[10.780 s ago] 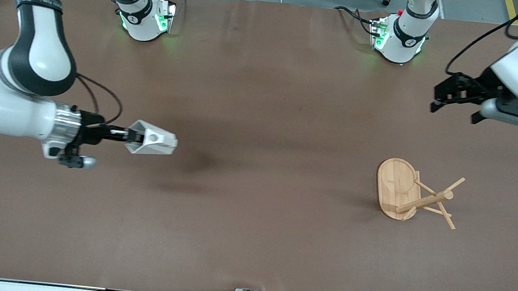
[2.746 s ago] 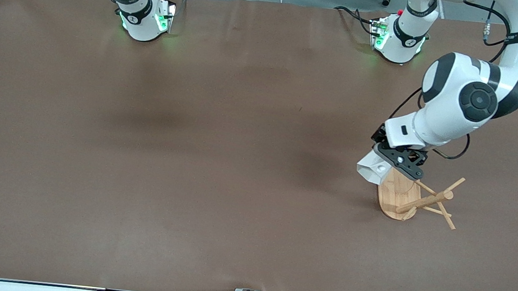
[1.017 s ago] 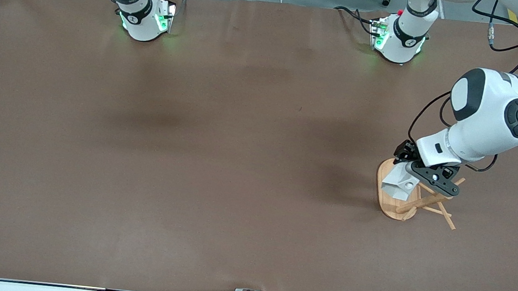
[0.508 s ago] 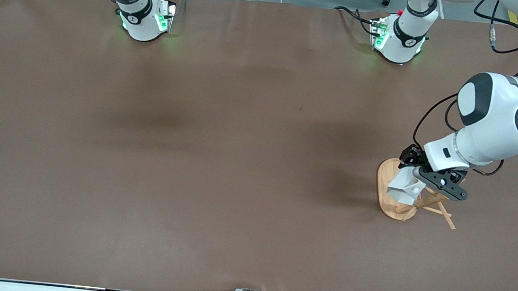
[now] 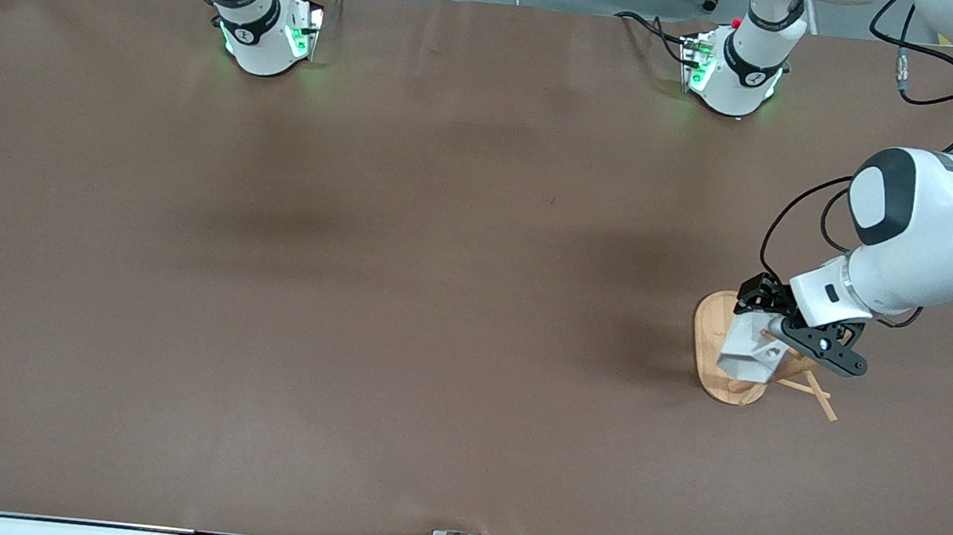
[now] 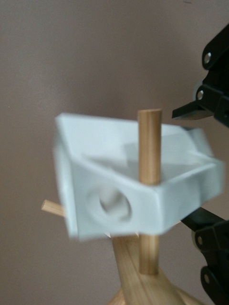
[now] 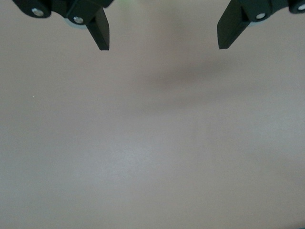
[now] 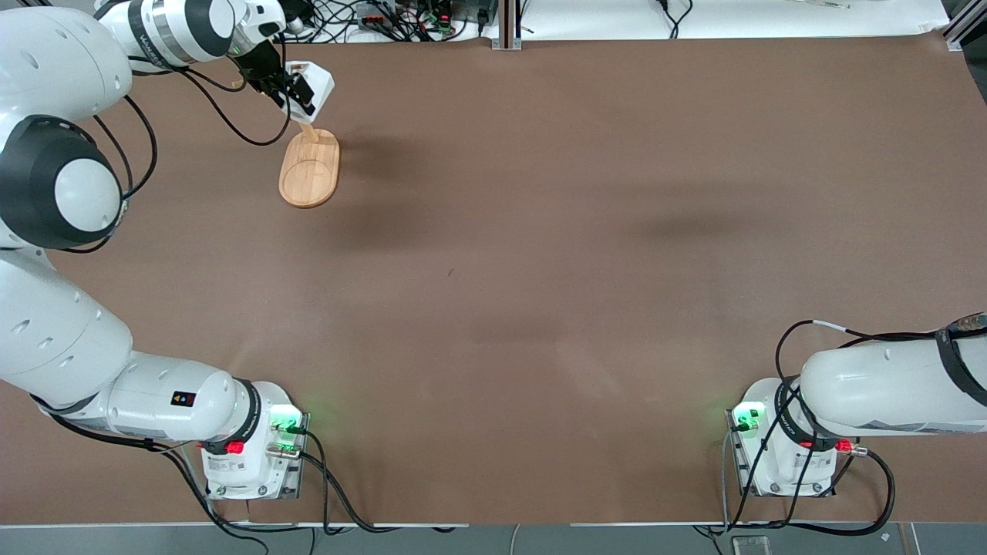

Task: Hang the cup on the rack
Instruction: 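Lower the cup onto the rack peg with the left gripper, then open the left gripper and raise it away from the cup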

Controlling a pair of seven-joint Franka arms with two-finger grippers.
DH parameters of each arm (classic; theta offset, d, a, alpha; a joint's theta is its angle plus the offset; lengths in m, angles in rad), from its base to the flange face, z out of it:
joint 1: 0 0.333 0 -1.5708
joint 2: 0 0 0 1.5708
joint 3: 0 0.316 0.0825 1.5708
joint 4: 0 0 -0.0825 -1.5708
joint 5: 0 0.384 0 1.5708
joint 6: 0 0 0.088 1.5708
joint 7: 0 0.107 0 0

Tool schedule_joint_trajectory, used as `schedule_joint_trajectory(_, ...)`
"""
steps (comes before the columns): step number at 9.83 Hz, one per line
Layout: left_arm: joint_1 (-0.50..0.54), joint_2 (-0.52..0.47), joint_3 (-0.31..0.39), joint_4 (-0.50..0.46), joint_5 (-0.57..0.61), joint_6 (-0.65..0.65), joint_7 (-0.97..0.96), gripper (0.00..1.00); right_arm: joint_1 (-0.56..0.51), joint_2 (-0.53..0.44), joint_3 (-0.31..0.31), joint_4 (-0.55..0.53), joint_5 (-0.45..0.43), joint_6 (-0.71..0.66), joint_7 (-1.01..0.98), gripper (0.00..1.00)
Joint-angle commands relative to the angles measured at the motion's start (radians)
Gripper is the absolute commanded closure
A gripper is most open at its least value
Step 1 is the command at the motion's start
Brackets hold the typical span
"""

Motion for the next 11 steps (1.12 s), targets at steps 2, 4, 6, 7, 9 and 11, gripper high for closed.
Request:
schedule_joint_trajectory(2,0.001,0.017,0.004,0.017,-0.022,0.003,-0.007,0.00,0.003,-0.005,0.000,-0.006,-0.017,0.003,-0.003,0.00)
schedule_joint_trajectory(4,0.001,-0.018,0.004,0.037,-0.021,-0.045,-0.068,0.00,0.001,-0.005,0.000,-0.006,-0.015,0.003,-0.002,0.00)
schedule_joint_trajectory(6,-0.011,-0.096,0.006,0.037,-0.007,-0.112,-0.178,0.00,0.001,-0.005,0.000,-0.006,-0.015,0.003,-0.002,0.00)
schedule_joint_trajectory(7,-0.014,-0.139,0.006,0.037,-0.002,-0.159,-0.241,0.00,0.003,-0.005,0.000,-0.006,-0.014,0.005,-0.002,0.00)
schedule_joint_trajectory(9,-0.013,-0.211,-0.005,0.066,0.069,-0.259,-0.386,0.00,0.003,-0.005,0.000,-0.008,-0.012,0.010,-0.002,0.00)
schedule_joint_trajectory(11,-0.002,-0.207,-0.061,0.205,0.183,-0.444,-0.508,0.00,0.001,-0.005,0.000,-0.008,-0.011,0.003,-0.002,0.00)
